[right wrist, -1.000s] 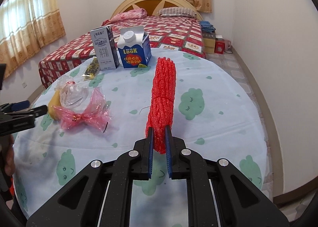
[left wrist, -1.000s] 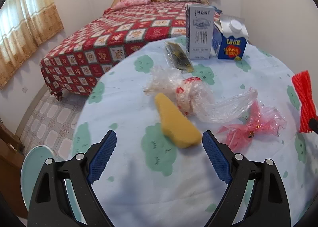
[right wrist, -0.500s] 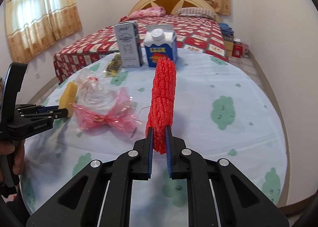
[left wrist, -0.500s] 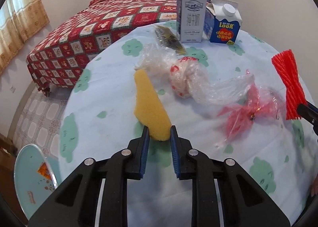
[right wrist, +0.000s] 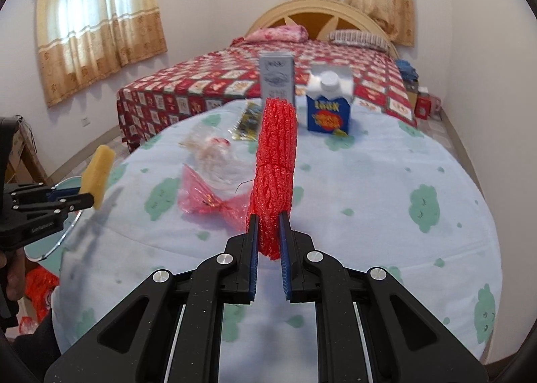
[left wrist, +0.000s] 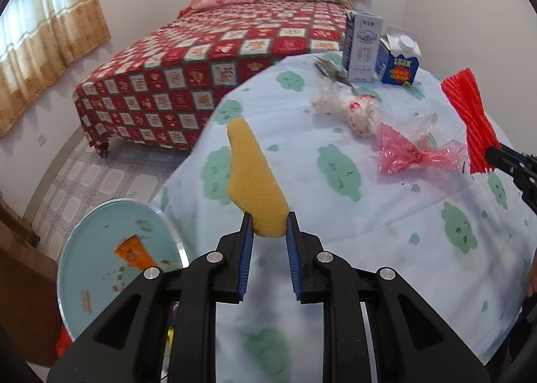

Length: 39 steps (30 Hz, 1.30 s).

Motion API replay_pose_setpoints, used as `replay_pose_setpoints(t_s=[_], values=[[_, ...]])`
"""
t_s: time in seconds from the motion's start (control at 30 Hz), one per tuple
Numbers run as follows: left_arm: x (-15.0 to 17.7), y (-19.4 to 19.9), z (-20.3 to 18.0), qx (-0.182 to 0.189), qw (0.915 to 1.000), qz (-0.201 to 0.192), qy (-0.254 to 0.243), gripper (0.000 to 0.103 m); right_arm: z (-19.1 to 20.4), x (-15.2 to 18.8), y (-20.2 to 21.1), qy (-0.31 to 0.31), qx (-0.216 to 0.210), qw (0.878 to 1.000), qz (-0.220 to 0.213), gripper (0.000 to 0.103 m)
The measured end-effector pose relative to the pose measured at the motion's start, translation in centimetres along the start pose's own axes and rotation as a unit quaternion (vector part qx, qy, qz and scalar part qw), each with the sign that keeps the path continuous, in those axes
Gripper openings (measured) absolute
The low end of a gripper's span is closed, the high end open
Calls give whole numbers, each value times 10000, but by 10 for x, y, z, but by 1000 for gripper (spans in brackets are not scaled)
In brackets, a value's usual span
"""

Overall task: Collect trash
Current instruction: 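Carry the yellow sponge over the teal bucket while the right gripper carries the red net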

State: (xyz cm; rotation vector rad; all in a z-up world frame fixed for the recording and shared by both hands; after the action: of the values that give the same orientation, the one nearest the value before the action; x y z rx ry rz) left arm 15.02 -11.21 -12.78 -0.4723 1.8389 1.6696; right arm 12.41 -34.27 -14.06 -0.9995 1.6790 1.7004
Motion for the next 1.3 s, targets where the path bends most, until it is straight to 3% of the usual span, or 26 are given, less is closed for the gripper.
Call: replay_pose_setpoints(t_s=[0.27,0.77,1.3], values=[[9,31,25,-21,9996,-289,29,20,23,-11,17,223,70,9997,-116,12],[38,74,86,-369,9969,-653,235,20,111,-39,-2,704,-571,9955,-259,12],[52,86,133,-690,9938,-734,472,20,185,-48,-19,1245,-970,9873,-199,12]])
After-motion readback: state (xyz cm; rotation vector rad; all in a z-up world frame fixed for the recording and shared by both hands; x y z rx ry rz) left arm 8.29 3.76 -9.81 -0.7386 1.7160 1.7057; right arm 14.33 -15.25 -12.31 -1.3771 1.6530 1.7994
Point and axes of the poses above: each gripper's, at about its wrist camera, not at the fingertips, and y roughly against the way its jaws point, z to its left, x to its underside, the point moved 3 cm from there along -y, roughly the way its jaws point, and after that the axes turned 10 degrees about y, right-handed, at the moved point
